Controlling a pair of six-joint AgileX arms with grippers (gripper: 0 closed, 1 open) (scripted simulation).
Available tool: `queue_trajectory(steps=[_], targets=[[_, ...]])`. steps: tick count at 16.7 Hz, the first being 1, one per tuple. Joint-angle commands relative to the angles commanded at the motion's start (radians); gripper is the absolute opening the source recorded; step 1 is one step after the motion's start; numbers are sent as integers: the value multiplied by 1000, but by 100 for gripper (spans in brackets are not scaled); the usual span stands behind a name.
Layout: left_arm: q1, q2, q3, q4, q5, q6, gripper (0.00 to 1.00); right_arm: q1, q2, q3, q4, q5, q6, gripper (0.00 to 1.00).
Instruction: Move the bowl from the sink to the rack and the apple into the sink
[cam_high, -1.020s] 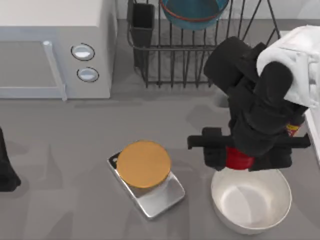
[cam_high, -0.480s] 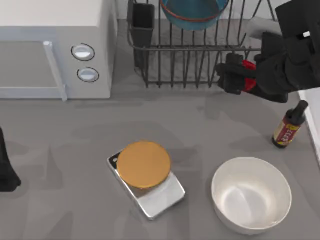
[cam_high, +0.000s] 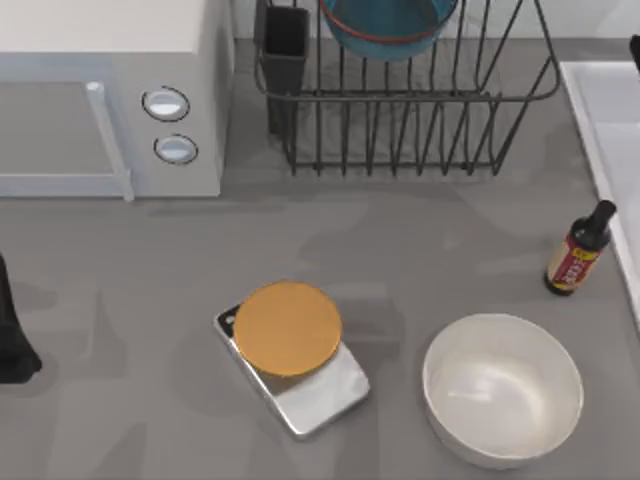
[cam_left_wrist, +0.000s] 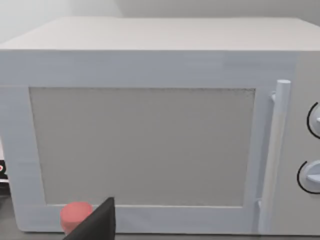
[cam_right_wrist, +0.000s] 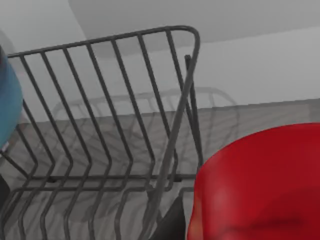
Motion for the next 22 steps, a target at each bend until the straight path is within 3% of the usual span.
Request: queue_trajectory(steps=[5, 9, 18, 22], targets=[[0, 0, 0, 0, 0, 0, 100, -280, -43, -164, 342, -90, -126, 0], [0, 0, 0, 0, 0, 0, 100, -431, -72, -249, 494, -134, -188, 0], [0, 0, 0, 0, 0, 0, 100, -460, -59, -264, 535, -141, -198, 0], [0, 0, 0, 0, 0, 0, 100, -464, 92, -281, 692, -146, -198, 0]])
